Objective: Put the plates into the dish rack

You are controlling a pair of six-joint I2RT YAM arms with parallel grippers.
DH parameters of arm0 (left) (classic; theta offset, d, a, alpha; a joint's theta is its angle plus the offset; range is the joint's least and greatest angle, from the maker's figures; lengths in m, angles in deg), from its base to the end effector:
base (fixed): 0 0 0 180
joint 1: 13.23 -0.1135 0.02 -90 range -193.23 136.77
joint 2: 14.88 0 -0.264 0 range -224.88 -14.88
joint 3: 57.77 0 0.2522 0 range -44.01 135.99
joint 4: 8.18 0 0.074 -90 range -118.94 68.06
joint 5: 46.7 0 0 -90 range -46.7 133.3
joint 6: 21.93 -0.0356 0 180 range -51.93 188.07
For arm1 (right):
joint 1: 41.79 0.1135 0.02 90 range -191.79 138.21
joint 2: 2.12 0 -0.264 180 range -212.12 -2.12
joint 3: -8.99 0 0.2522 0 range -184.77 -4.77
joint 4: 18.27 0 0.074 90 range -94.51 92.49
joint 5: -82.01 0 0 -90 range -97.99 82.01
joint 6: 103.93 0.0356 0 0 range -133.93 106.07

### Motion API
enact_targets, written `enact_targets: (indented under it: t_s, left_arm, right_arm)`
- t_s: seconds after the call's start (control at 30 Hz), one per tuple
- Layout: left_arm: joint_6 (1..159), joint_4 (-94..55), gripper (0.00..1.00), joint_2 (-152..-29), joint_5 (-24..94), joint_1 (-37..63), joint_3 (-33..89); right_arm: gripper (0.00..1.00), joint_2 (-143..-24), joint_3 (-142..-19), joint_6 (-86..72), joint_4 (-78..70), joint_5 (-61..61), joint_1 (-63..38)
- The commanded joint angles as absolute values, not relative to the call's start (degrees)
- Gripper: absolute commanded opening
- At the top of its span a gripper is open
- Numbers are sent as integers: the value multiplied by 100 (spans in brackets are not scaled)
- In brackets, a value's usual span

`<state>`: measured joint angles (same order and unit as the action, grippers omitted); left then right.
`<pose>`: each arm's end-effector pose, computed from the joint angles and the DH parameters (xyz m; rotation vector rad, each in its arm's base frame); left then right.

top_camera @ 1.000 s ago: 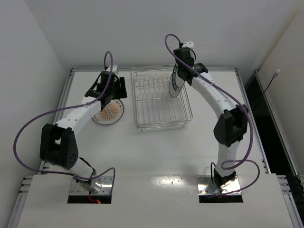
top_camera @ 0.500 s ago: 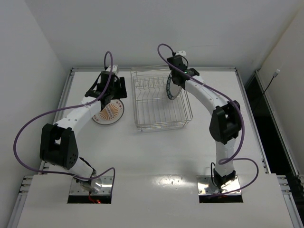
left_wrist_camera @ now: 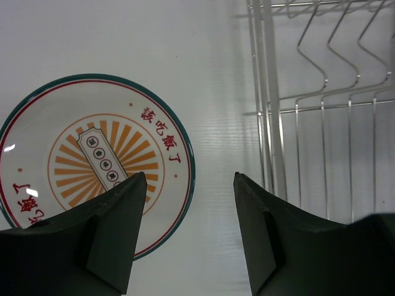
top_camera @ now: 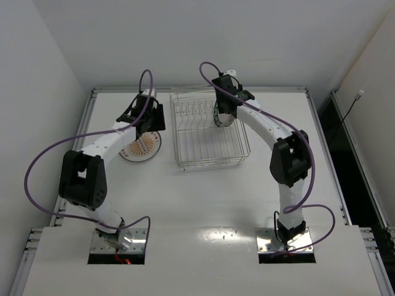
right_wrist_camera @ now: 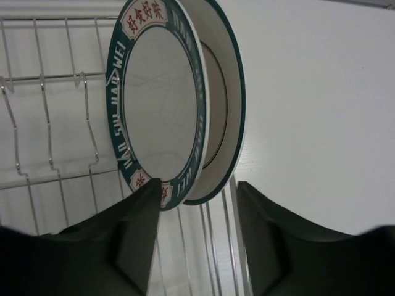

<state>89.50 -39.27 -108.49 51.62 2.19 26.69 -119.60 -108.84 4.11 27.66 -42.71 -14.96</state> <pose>0.3571 -0.0931 0.2663 -0.1954 2.2619 -0.1760 0.4252 0.1924 0.2755 0.1112 2.2108 -0.2923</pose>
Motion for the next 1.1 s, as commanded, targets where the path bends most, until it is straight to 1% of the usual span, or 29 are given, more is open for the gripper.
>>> enact_targets:
  t_s: [0.0,0.07,0.13,0.17,0.2,0.3,0.4,0.63,0.83,0.87,0.9,0.93,0.97,1.03,1.07]
  left_arm:
    - [8917,-4162,56,-11033,5577,233,2938]
    - [8917,-4356,56,-11321,5744,233,3122]
    - [8864,-4663,56,-11699,5886,233,3332]
    - [8864,-4716,56,-11701,5886,233,3334]
    - [8812,-4769,56,-11954,5886,233,3429]
    - [8750,-5041,56,-12490,5719,233,3684]
    - [8645,-5183,56,-12747,5491,233,3826]
    - [8521,-5183,57,-13072,5358,338,3826]
    - [8468,-5613,57,-13538,5745,523,4089]
    - [8468,-5613,55,-13599,5841,523,4089]
    - [8468,-5613,48,-13600,5911,523,4089]
    - [8468,-5674,43,-13600,5912,523,4089]
    - [8468,-5675,31,-13652,5982,523,4089]
    - [8468,-5675,18,-13652,6044,523,4142]
    - [8416,-5736,13,-13713,6044,523,4142]
  right_arm:
    - [55,-11376,-11191,505,2880,-4009,-1454]
    - [65,-11007,-11087,557,3003,-3876,-1454]
    - [72,-10525,-10780,611,2951,-3578,-1454]
    - [74,-10357,-10656,611,2951,-3577,-1454]
    - [75,-10190,-10524,672,2898,-3420,-1454]
    - [76,-9557,-9857,795,2749,-3050,-1454]
    - [76,-9074,-9470,848,2696,-2865,-1454]
    - [79,-8554,-9222,848,2696,-2742,-1454]
    - [81,-8369,-9090,848,2643,-2689,-1507]
    - [81,-8369,-9090,900,2643,-2689,-1507]
    - [81,-8369,-9090,901,2643,-2689,-1507]
    - [81,-8369,-9090,901,2643,-2689,-1507]
    - [81,-8369,-9038,901,2643,-2689,-1507]
    - [82,-8307,-9038,901,2643,-2689,-1507]
    - [82,-8255,-9038,901,2643,-2689,-1507]
